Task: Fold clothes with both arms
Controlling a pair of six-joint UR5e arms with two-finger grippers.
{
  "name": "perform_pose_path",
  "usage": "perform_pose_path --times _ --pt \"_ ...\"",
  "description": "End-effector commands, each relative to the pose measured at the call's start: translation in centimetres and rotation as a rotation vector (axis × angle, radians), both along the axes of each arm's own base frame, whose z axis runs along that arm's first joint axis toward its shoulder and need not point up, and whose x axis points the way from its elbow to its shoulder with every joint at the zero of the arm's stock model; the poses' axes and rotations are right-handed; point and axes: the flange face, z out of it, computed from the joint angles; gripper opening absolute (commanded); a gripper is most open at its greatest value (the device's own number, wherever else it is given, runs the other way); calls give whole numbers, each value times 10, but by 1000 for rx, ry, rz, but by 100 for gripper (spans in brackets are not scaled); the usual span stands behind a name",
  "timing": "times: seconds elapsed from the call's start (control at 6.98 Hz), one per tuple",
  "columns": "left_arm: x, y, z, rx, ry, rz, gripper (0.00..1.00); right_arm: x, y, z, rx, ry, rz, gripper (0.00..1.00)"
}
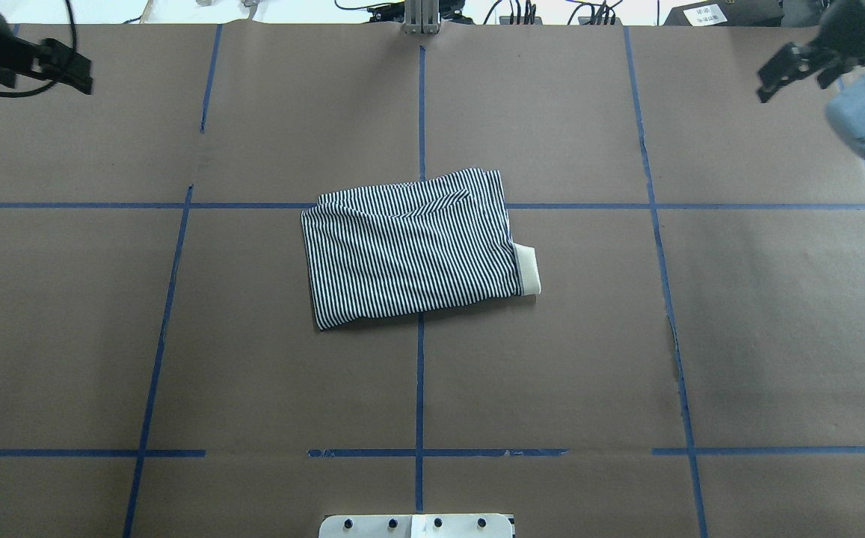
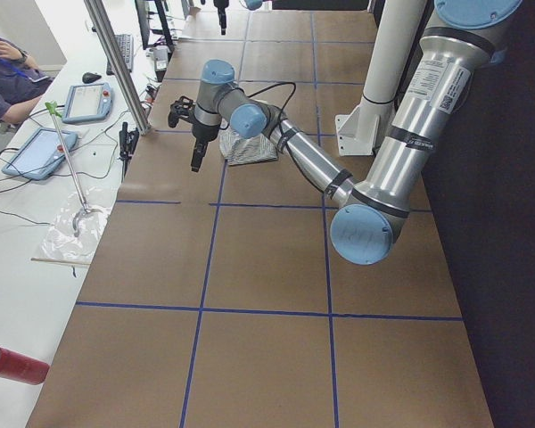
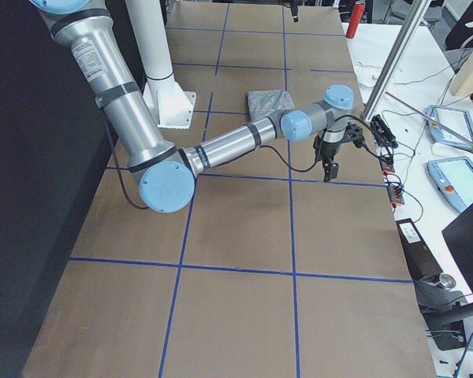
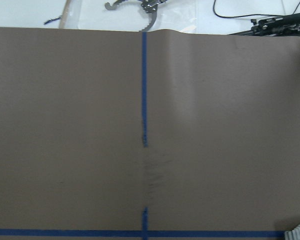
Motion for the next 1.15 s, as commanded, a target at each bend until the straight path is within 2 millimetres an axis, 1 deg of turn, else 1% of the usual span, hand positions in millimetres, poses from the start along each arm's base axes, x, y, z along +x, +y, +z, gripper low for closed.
perform_pose_path --times 0.0,0.14,0.29,0.43,0.57,0.72,0.86,1.0 --pt "-124 9 80 121 -167 166 100 129 46 91 -34 -20 -30 100" --pt "-163 18 112 143 -217 214 100 166 72 122 -61 -34 -41 100" --pt "-180 30 132 155 -222 261 100 203 96 142 -95 -61 -22 100" --pt "-175 61 164 116 -130 286 100 215 110 153 -122 -104 5 100" --pt "-172 69 179 95 -68 292 100 214 126 162 -133 -83 9 100" --pt "-171 64 189 108 -75 289 100 197 133 162 -127 -74 -27 100" --pt "-172 75 220 48 -73 292 100 196 133 165 -113 -61 -26 100" --pt "-172 75 238 11 -74 295 100 195 137 170 -118 -64 -20 100"
